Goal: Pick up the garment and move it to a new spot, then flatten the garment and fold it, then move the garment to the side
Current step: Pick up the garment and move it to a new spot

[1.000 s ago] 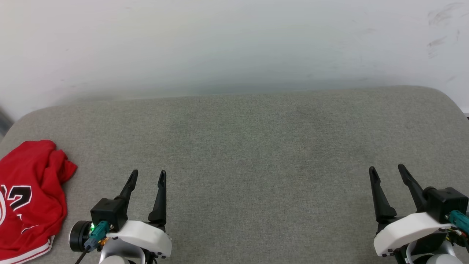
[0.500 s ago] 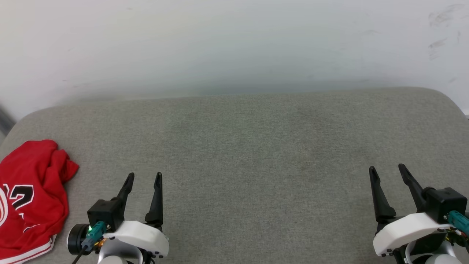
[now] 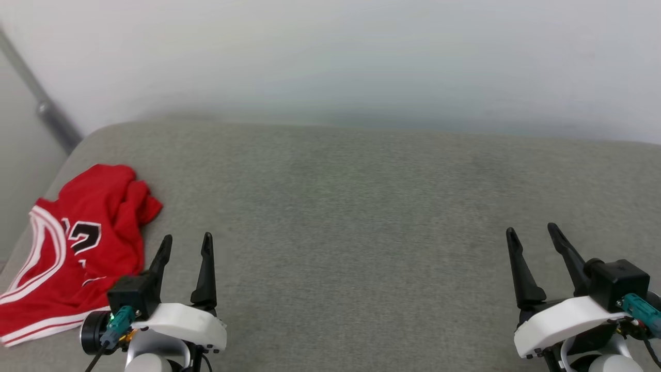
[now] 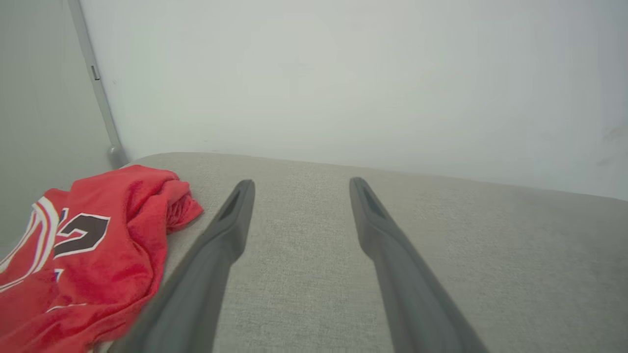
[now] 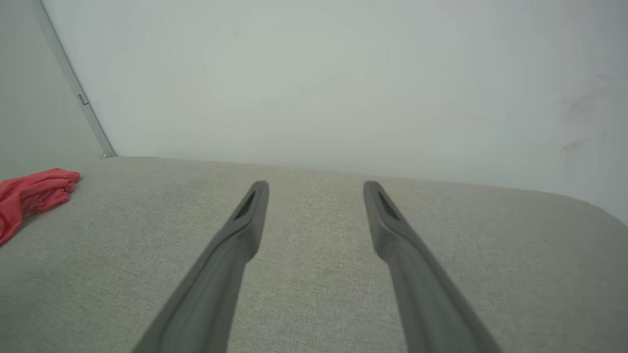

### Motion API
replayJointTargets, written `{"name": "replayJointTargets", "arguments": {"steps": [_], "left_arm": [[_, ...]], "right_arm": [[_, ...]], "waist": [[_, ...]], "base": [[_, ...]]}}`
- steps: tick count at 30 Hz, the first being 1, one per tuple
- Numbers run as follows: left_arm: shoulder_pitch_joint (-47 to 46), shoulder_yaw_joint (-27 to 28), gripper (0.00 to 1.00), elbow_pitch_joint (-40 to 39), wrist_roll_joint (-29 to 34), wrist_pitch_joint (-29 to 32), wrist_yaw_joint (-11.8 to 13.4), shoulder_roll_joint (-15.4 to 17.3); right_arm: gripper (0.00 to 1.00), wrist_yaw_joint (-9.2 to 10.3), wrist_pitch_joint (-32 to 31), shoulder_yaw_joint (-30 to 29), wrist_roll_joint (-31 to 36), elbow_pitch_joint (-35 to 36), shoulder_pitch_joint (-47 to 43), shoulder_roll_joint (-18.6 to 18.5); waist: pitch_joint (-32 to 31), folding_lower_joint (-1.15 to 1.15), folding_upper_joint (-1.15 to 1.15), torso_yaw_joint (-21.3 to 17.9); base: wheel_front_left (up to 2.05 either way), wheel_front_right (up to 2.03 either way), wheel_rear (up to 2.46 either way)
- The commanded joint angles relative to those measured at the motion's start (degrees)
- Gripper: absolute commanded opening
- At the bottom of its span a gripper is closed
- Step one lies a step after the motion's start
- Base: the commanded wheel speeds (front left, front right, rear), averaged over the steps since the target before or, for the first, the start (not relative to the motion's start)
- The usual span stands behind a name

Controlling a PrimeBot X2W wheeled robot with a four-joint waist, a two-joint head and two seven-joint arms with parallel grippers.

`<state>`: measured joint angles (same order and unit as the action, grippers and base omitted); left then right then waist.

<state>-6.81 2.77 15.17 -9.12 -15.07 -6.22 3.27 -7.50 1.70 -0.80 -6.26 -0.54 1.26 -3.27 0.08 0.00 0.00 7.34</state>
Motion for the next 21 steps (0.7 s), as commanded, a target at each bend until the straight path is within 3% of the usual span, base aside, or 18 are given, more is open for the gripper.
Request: {"name": "replayJointTargets", "arguments": {"steps": [1, 13, 21], "left_arm": [[-0.44, 0.49, 1.00, -0.17, 0.30, -0.14, 0.19, 0.10], [-0.28, 3.10, 1.00, -0.66, 0.10, -0.14, 0.15, 0.05], [0.16, 5.18, 1.00, -0.30, 0.78, -0.14, -0.03, 0.43]], "right_arm": [[1.00, 0.02, -0.11, 0.41, 0.01, 0.27, 0.51, 0.24], [1.00, 0.02, -0.99, 3.28, 0.06, 1.62, 1.76, 0.32], [1.00, 0.02, -1.67, 5.77, 0.43, 2.14, 3.34, -0.14]], "waist": [[0.44, 0.00, 0.00, 2.21], [2.07, 0.00, 0.00, 12.17], [2.64, 0.00, 0.00, 15.45]], "base": [[0.00, 0.00, 0.00], [0.00, 0.00, 0.00], [0.00, 0.00, 0.00]]}}
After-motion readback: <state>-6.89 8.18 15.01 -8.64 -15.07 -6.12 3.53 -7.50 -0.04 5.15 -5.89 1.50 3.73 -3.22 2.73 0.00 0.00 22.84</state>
